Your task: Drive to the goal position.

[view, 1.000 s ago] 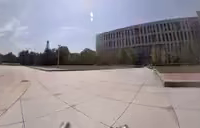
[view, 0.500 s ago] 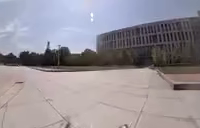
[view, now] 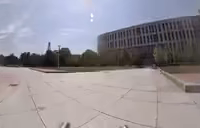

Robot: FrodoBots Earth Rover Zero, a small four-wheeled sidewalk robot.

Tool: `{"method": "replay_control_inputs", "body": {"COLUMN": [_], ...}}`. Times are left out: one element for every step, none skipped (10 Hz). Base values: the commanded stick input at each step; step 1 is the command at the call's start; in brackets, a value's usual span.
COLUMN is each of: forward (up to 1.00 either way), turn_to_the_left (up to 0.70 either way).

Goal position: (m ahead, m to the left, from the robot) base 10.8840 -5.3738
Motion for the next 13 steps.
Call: {"method": "replay_control_inputs", "body": {"forward": [0.7,0.7,0.7,0.7,0.7,0.7,0.7,0.7,0.7,0.7,0.7,0.7,0.7], "turn_to_the_left": [-0.35,-0.35,-0.35,-0.35,-0.35,-0.06,0.0,0.0,0.0,0.0,0.0,0.0,0.0]}}
